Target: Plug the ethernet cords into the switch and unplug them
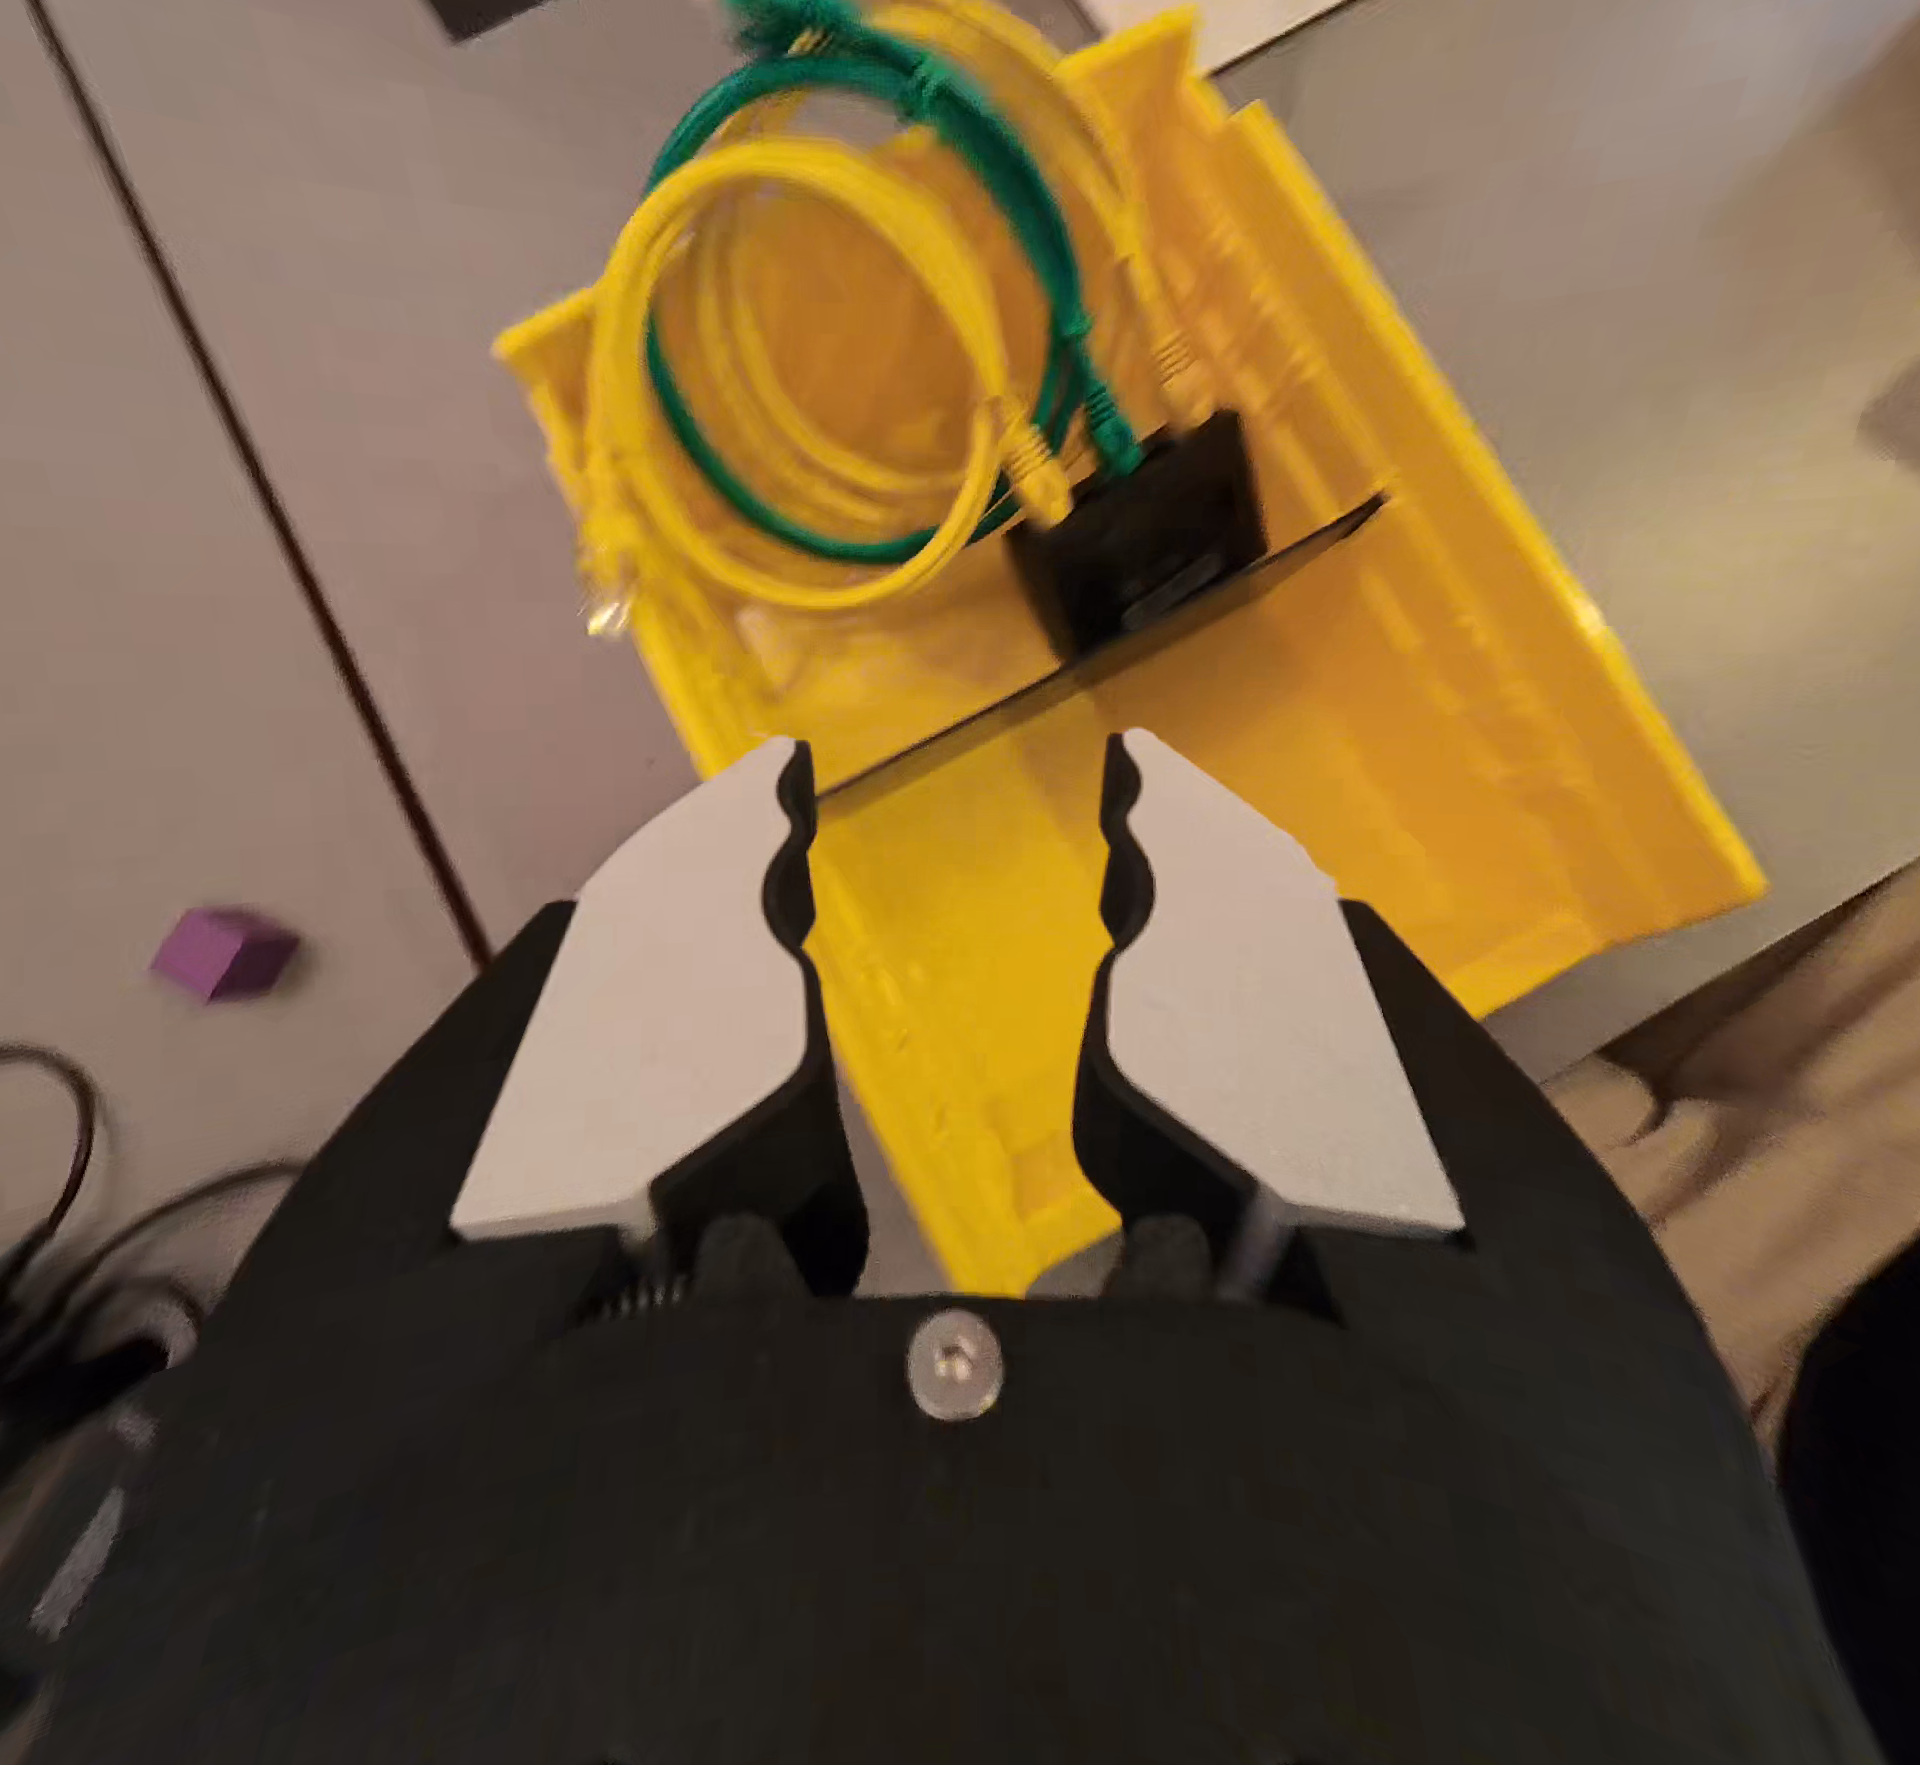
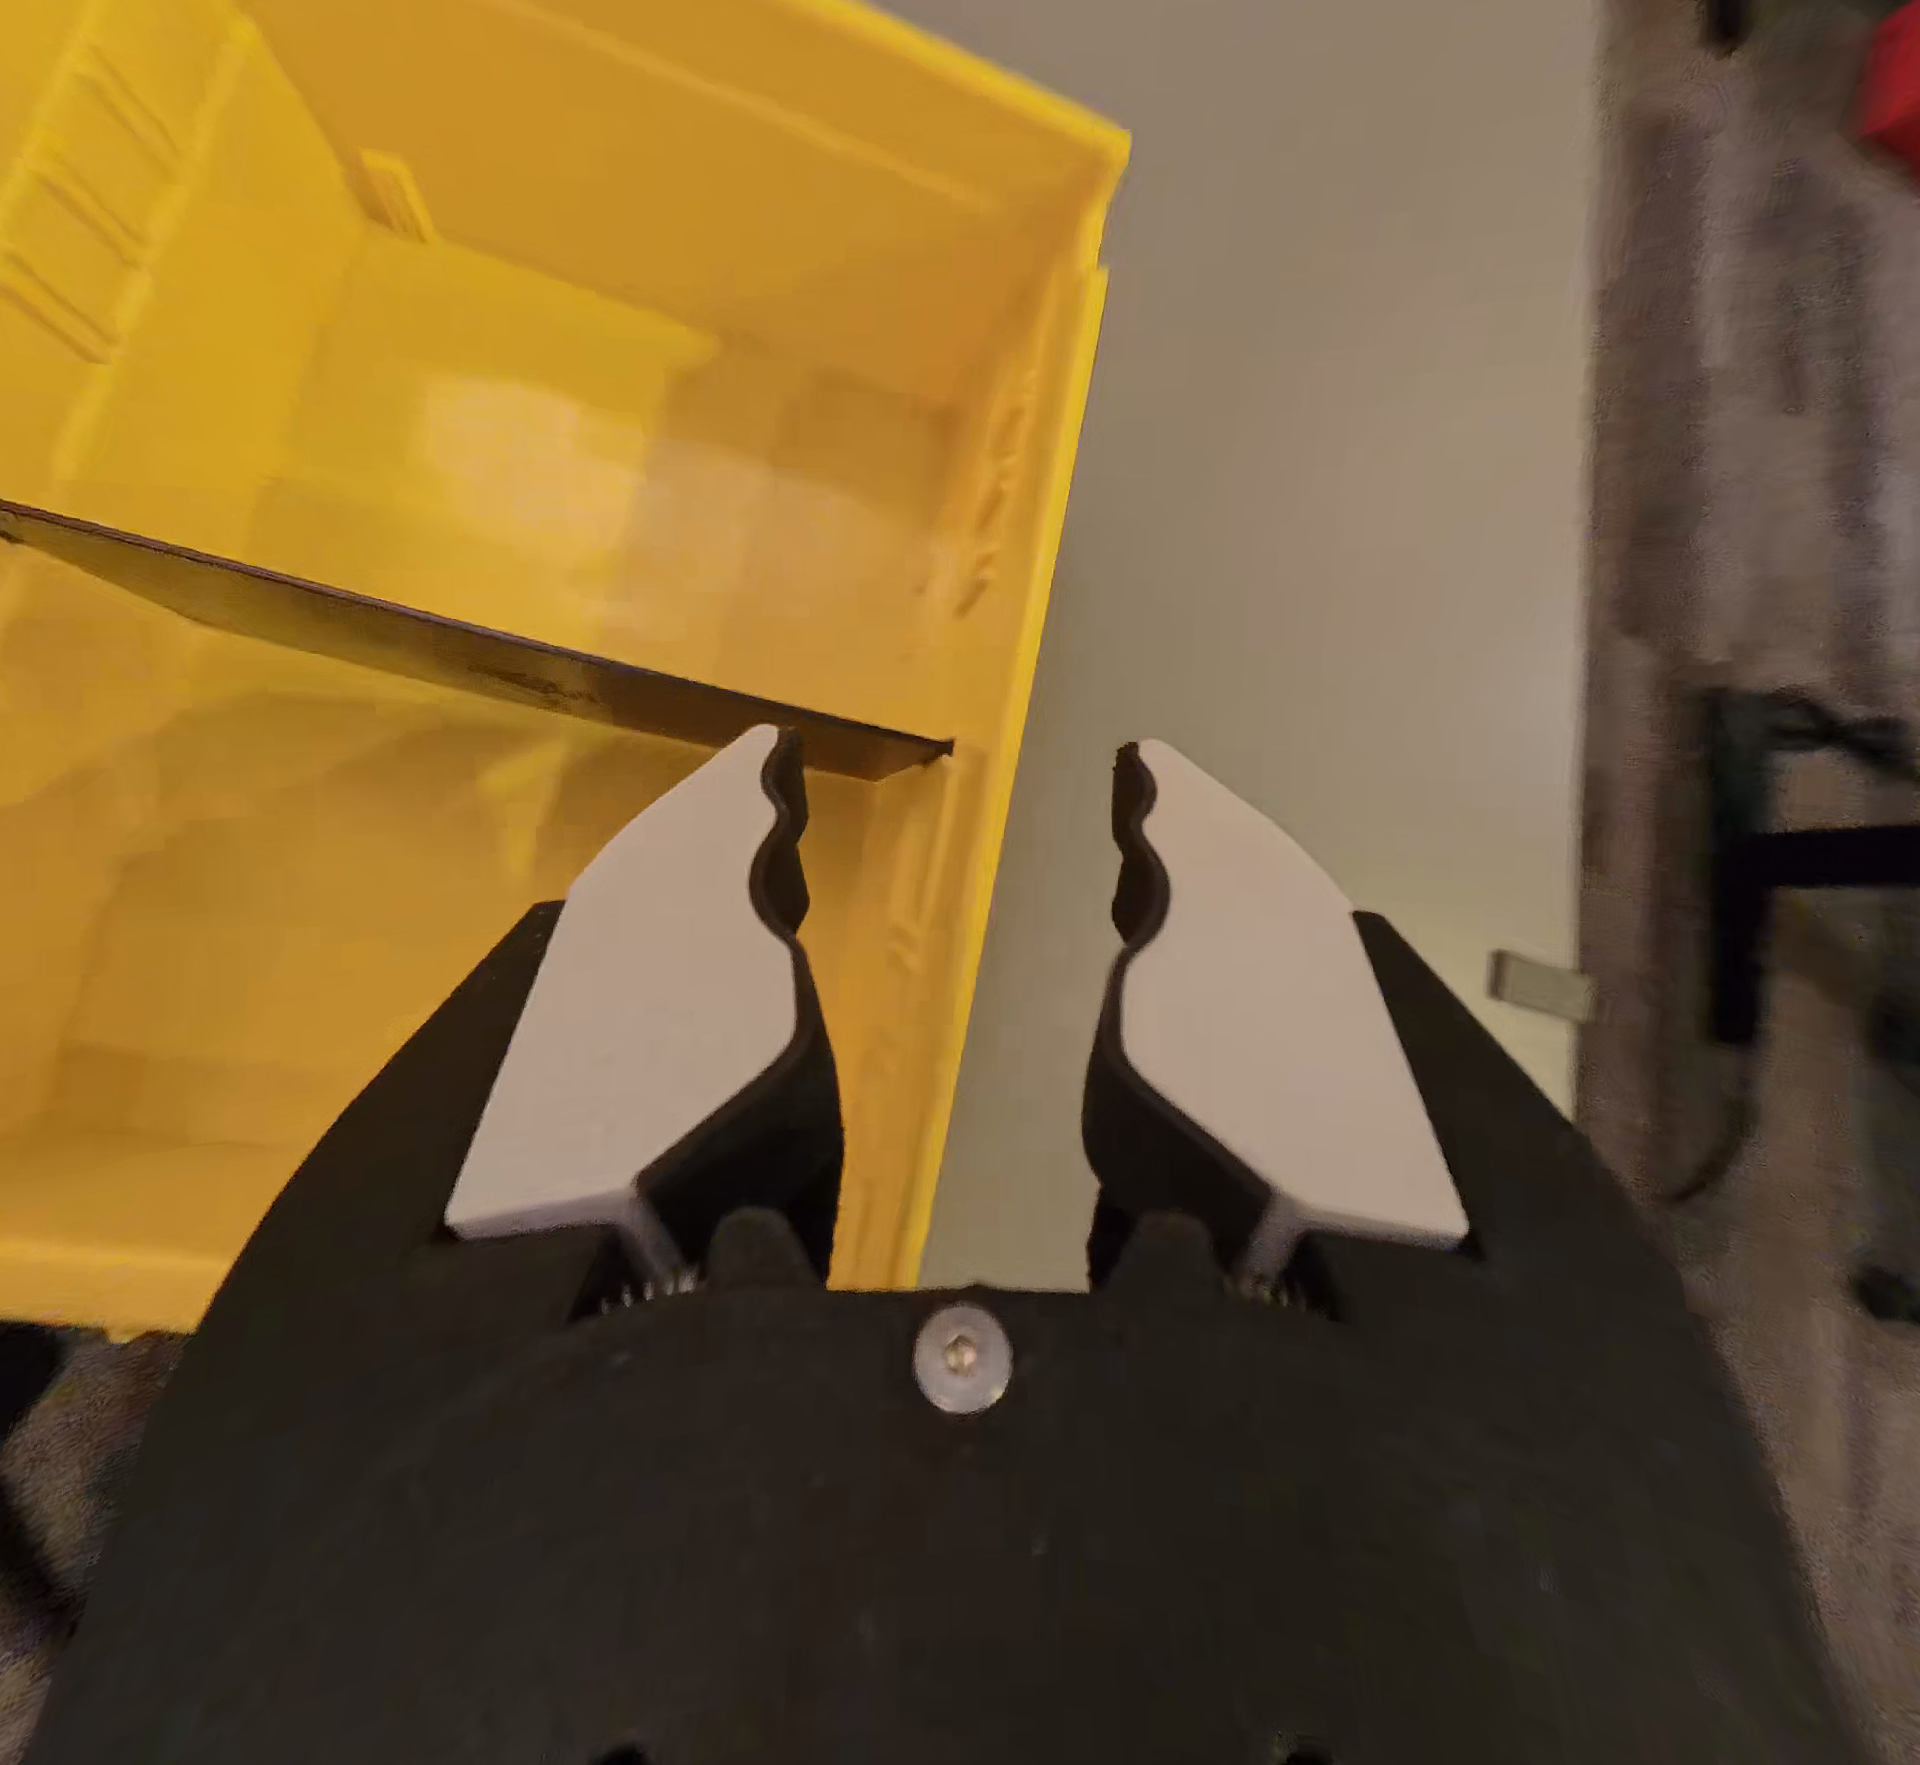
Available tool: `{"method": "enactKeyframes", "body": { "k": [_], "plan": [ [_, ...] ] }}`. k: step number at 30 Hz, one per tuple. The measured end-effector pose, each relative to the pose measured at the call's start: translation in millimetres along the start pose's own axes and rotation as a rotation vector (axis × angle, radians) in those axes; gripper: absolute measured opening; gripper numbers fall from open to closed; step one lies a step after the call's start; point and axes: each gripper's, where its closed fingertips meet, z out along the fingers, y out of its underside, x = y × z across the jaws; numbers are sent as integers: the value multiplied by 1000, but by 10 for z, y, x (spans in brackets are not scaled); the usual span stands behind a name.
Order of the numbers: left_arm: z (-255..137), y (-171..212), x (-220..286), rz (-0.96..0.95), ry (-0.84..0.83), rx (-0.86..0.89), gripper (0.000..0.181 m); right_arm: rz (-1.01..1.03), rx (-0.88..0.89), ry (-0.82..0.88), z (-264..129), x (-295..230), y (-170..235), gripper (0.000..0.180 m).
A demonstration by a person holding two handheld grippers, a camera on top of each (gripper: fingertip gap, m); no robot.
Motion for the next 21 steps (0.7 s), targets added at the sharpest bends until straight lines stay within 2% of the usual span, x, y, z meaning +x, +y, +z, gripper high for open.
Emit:
{"method": "enactKeyframes", "body": {
  "k": [2,5,8,12,17,19,21],
  "plan": [
    [173,-152,113,46,-17,-19,55,-22,48,39,-185,-80,-169,57],
    [603,-228,211,54,9,-100,60,-69,114,9,-383,-352,-384,59],
    [1047,-235,179,-37,52,-160,58,-105,160,-82,-516,-728,-520,61],
    [1418,-237,153,-146,101,-201,55,-224,185,-218,-592,-1383,-596,61],
    [1568,-289,276,-149,217,-202,40,-350,206,-383,-655,-2170,-671,59],
    [1543,-341,240,-130,228,-161,17,-366,246,-498,-741,-2512,-764,57],
    [1504,-369,298,-116,281,-134,16,-387,261,-579,-790,-2791,-844,56]
  ]
}}
